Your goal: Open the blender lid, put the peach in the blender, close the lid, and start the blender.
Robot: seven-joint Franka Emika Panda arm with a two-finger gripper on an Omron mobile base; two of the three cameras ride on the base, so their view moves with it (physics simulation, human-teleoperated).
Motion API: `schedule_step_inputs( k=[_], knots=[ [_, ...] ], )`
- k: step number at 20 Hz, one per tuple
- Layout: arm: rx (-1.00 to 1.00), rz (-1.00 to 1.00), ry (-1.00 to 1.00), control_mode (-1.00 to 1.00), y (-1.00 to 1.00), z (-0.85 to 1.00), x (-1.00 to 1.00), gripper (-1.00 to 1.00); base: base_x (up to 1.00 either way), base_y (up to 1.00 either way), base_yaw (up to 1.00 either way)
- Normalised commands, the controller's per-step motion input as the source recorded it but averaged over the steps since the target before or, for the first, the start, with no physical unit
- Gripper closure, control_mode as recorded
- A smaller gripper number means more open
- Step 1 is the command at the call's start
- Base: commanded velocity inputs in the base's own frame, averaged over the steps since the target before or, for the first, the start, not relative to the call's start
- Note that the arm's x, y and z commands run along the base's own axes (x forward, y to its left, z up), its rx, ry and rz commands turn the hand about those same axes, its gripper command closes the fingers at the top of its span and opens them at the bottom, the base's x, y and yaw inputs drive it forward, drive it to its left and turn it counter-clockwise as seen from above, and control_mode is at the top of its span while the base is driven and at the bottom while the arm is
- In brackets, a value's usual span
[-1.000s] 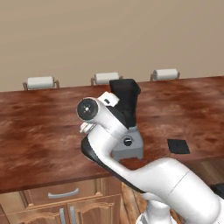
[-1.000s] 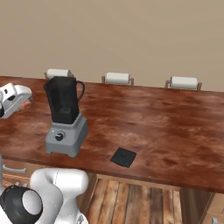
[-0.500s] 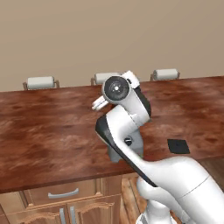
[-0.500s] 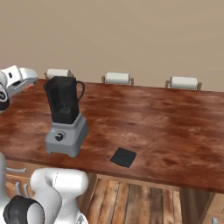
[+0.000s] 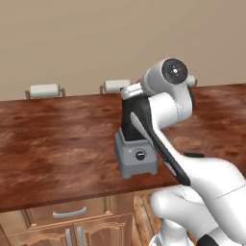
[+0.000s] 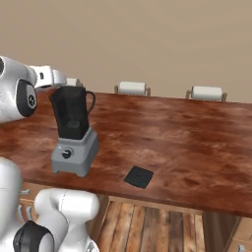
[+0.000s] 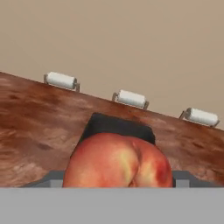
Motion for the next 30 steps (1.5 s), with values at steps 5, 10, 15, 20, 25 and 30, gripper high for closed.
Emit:
schedule_step_inputs(
  k=[5, 10, 15, 20, 25, 30],
  knots=[
    [0.31, 0.0, 0.1, -1.0, -0.35, 0.01, 0.46, 1.0, 0.0, 0.0, 0.0],
    [0.18, 0.0, 0.19, -1.0, -0.19, -0.04, 0.54, 1.0, 0.0, 0.0, 0.0],
    [0.03, 0.0, 0.25, -1.0, 0.0, -0.26, 0.57, 1.0, 0.0, 0.0, 0.0],
    [-0.05, 0.0, 0.25, -1.0, 0.08, -0.4, 0.44, 1.0, 0.0, 0.0, 0.0],
    [-0.05, 0.0, 0.16, -1.0, 0.08, -0.28, 0.28, 1.0, 0.0, 0.0, 0.0],
    [-0.04, 0.0, 0.04, -1.0, 0.07, -0.18, 0.01, 1.0, 0.0, 0.0, 0.0]
  ],
)
